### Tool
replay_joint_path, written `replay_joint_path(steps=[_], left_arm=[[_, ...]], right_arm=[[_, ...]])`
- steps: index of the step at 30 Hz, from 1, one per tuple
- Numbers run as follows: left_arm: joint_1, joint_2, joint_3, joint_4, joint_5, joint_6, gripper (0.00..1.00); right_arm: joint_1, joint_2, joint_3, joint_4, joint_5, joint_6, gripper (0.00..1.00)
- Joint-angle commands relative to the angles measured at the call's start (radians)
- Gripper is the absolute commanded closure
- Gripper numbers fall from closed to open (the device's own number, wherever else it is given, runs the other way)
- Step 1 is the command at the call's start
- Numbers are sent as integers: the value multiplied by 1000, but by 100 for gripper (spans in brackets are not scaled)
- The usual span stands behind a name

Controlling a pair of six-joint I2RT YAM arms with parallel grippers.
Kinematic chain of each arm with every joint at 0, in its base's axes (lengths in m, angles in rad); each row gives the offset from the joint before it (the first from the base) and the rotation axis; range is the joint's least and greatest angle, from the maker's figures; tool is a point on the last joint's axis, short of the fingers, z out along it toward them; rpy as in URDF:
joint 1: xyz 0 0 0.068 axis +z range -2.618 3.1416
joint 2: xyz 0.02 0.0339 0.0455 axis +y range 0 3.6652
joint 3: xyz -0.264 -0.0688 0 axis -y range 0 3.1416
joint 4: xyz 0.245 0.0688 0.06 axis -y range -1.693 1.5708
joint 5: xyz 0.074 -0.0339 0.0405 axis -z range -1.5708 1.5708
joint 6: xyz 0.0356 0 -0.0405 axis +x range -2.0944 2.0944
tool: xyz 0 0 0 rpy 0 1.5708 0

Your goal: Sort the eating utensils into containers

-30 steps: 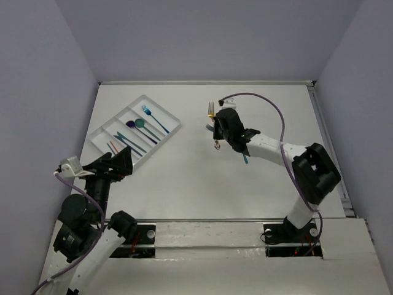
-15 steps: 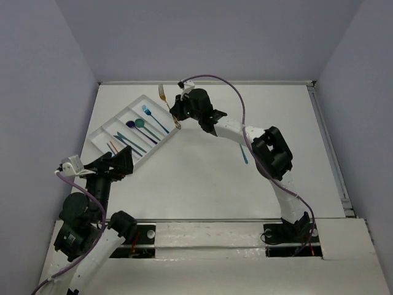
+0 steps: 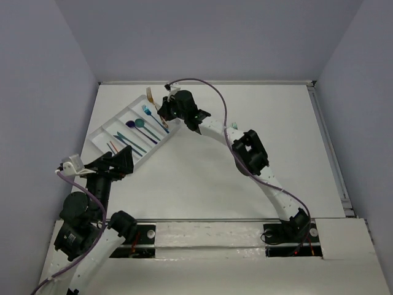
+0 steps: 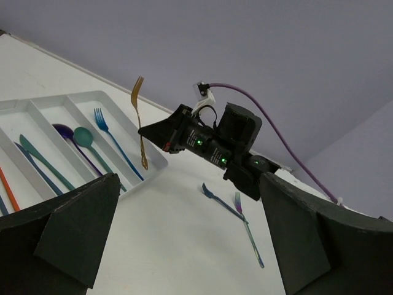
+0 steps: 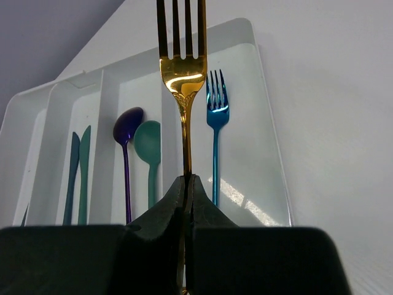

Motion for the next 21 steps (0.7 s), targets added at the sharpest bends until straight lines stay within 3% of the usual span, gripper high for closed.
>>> replay_joint_path(steps=[1, 5, 13, 18, 21], left_arm=[[3, 12, -8, 39, 5, 16, 1], [3, 9, -8, 41, 5, 15, 1], [3, 9, -8, 41, 8, 15, 1], [12, 7, -9, 42, 10, 13, 1], [12, 6, -9, 42, 10, 13, 1]], right_arm=[[14, 28, 76, -5, 20, 4, 100], [14, 47, 76, -16, 22, -20, 94], [23, 4, 44, -7, 17, -25, 51], [23, -85, -28, 28, 33, -28, 49], [23, -204, -171, 99, 84, -29, 49]])
